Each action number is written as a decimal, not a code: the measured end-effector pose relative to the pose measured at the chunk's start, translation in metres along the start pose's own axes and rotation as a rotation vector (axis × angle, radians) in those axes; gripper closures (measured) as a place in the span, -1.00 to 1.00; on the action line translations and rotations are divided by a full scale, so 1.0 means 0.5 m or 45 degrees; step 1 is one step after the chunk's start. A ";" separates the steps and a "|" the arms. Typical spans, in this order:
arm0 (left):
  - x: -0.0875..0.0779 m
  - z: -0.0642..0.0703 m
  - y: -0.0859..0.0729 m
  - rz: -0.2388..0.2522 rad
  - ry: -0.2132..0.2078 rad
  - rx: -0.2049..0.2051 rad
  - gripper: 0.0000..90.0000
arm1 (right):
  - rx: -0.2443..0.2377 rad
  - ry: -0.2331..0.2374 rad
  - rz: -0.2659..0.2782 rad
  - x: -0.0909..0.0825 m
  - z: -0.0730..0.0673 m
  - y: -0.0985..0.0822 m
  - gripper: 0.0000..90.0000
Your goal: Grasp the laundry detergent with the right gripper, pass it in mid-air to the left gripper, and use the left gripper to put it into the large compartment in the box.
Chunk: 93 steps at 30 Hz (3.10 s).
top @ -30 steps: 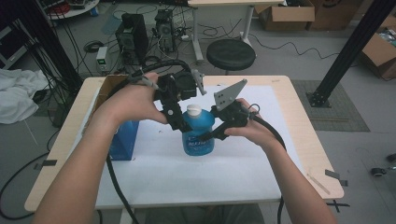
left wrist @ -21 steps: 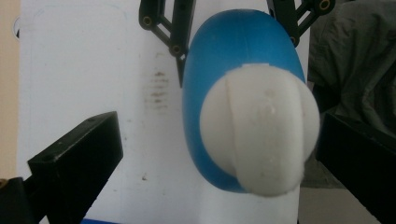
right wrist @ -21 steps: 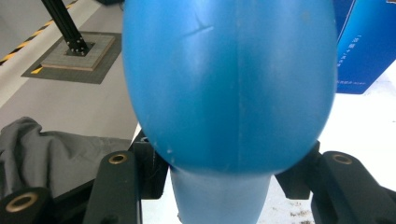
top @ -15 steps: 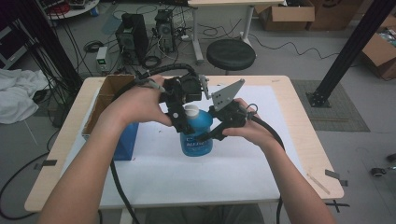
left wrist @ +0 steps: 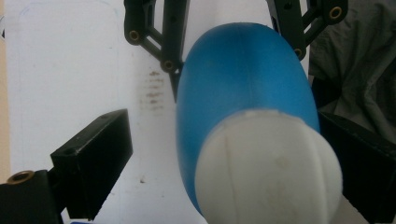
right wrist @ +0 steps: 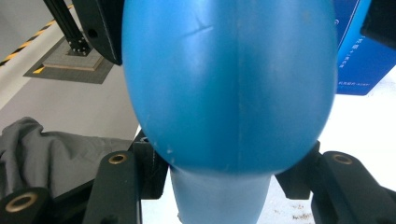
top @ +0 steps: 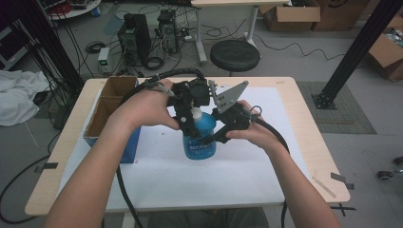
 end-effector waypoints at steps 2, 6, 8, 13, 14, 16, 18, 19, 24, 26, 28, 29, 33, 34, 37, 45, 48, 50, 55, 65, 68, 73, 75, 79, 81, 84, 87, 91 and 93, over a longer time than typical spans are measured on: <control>0.001 0.000 0.001 0.004 0.002 0.008 -0.80 | 0.001 -0.001 0.002 -0.001 0.000 -0.001 0.03; 0.001 0.001 0.004 0.011 -0.019 0.014 -0.70 | 0.003 -0.008 0.004 -0.002 0.001 -0.003 0.03; 0.002 0.002 0.005 0.017 -0.018 0.020 -0.66 | 0.002 -0.008 0.005 -0.002 0.001 -0.003 0.03; 0.004 0.003 0.006 0.008 -0.016 0.021 -0.64 | 0.003 -0.006 0.010 -0.002 0.000 -0.002 0.03; 0.004 0.003 0.006 0.005 -0.032 0.015 -0.62 | 0.003 -0.006 0.009 -0.002 0.000 -0.001 0.02; 0.004 0.003 0.006 0.007 -0.029 0.018 -0.56 | 0.000 -0.008 0.008 -0.001 0.000 -0.001 0.02; 0.004 0.004 0.006 0.006 -0.027 0.017 -0.53 | -0.004 -0.009 0.007 0.000 0.000 -0.002 0.02; 0.004 0.005 0.006 0.009 -0.023 0.019 -0.49 | -0.003 -0.008 0.007 0.000 0.000 -0.002 0.02; 0.004 0.006 0.005 0.003 -0.024 0.020 -0.31 | 0.005 -0.007 0.010 -0.001 0.001 -0.003 0.02; 0.005 0.007 0.006 -0.002 -0.018 0.025 -0.26 | 0.008 -0.004 0.008 0.000 0.001 -0.003 0.02; 0.006 0.007 0.006 -0.002 -0.022 0.032 -0.22 | 0.010 -0.004 0.005 0.000 0.001 -0.004 0.02; 0.006 0.008 0.006 -0.007 -0.021 0.033 -0.20 | 0.012 -0.006 0.004 0.000 0.001 -0.004 0.02; 0.009 0.009 0.007 -0.017 -0.007 0.039 -0.17 | 0.017 -0.009 0.001 0.000 0.002 -0.005 0.02; 0.010 0.010 0.007 -0.021 -0.001 0.043 -0.17 | 0.013 -0.013 -0.002 0.001 0.003 -0.006 0.02; 0.011 0.009 0.008 -0.027 0.018 0.051 -0.17 | 0.019 -0.020 -0.009 0.001 0.004 -0.007 0.02; 0.010 0.008 0.011 -0.048 0.039 0.043 -0.15 | 0.033 -0.026 -0.027 -0.001 0.006 -0.003 0.02; 0.011 0.006 0.012 -0.056 0.038 0.038 -0.15 | 0.040 -0.025 -0.030 0.000 0.008 -0.003 0.02; 0.010 0.006 0.012 -0.054 0.037 0.029 -0.15 | 0.040 -0.025 -0.032 0.000 0.009 -0.003 0.02; 0.007 0.004 0.012 -0.043 0.034 0.028 -0.14 | 0.040 -0.020 -0.020 0.000 0.010 -0.002 0.01; -0.018 0.000 0.012 -0.032 0.054 -0.026 -0.14 | 0.061 -0.069 0.006 -0.004 0.010 -0.001 -0.35; -0.030 -0.005 0.008 -0.034 0.050 -0.079 -0.14 | 0.080 -0.104 -0.036 -0.006 0.013 -0.004 -0.48; -0.066 -0.026 -0.016 -0.051 0.062 -0.275 -0.14 | 0.120 -0.158 -0.145 -0.021 0.019 -0.019 -0.52; -0.085 -0.034 -0.031 -0.049 0.084 -0.372 -0.14 | 0.145 -0.182 -0.208 -0.029 0.022 -0.027 -0.52; -0.131 -0.061 -0.074 -0.036 0.141 -0.620 -0.14 | 0.169 -0.230 -0.383 -0.042 0.026 -0.051 -0.51; -0.154 -0.074 -0.102 -0.021 0.170 -0.755 -0.14 | 0.172 -0.244 -0.483 -0.047 0.027 -0.065 -0.48; -0.190 -0.090 -0.143 0.008 0.219 -0.945 -0.14 | 0.186 -0.246 -0.583 -0.057 0.027 -0.083 -0.46; -0.222 -0.105 -0.186 0.030 0.264 -1.141 -0.14 | 0.213 -0.268 -0.643 -0.074 0.031 -0.101 -0.46; -0.251 -0.123 -0.239 0.016 0.317 -1.373 -0.14 | 0.242 -0.291 -0.734 -0.096 0.035 -0.124 -0.46; -0.260 -0.130 -0.262 0.001 0.339 -1.456 -0.14 | 0.245 -0.312 -0.770 -0.106 0.037 -0.134 -0.47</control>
Point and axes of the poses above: each handheld gripper's, and its own axes: x roughly forward along the jaws, y roughly out of its top, z roughly to its right, the point moved 1 cm from there along x, roughly forward along the jaws, and after that the axes turned 5 degrees about -y, right-handed, at the moved point
